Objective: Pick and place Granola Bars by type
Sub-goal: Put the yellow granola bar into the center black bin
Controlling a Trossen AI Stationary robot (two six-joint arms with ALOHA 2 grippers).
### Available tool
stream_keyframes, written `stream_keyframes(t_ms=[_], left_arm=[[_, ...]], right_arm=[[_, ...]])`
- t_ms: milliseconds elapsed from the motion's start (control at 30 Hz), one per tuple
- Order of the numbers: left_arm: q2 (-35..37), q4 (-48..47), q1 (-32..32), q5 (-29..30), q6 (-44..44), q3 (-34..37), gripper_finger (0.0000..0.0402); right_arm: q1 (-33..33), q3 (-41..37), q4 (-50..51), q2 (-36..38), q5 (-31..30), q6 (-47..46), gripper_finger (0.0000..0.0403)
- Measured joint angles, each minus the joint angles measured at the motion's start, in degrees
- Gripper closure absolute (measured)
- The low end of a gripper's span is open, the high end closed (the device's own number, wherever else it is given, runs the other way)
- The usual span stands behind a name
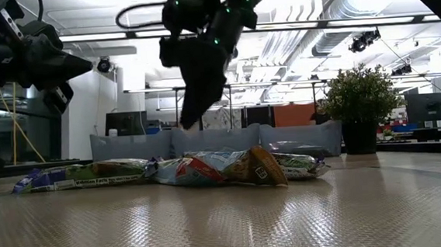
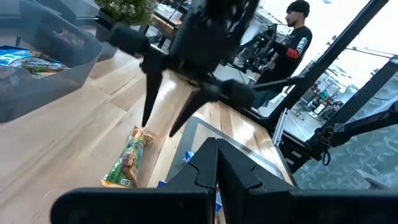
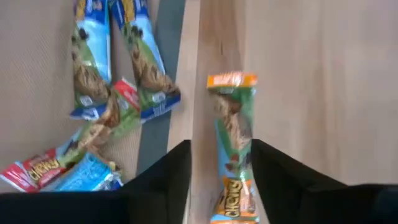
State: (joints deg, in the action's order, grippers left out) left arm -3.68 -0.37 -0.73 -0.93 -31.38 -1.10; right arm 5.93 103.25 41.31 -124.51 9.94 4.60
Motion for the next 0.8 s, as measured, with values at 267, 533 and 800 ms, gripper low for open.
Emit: stream_keyframes(t_ms=[267, 533, 800], left_arm=[[0.0, 0.1, 0.0, 0.0, 0.0, 0.0, 0.0401], [0.0, 0.1, 0.0, 0.0, 0.0, 0.0, 0.0401], [0.0, 0.1, 0.0, 0.0, 0.0, 0.0, 0.0401]], right_arm=[[0.1, -4.9, -2.3, -0.1, -0.7, 3.7, 0.0197], [0.2, -6.0, -5.7, -0.1, -3.1, 9.6, 0.0196], [0.5, -6.0, -10.7, -0.6, -3.3, 9.5, 0.0196]])
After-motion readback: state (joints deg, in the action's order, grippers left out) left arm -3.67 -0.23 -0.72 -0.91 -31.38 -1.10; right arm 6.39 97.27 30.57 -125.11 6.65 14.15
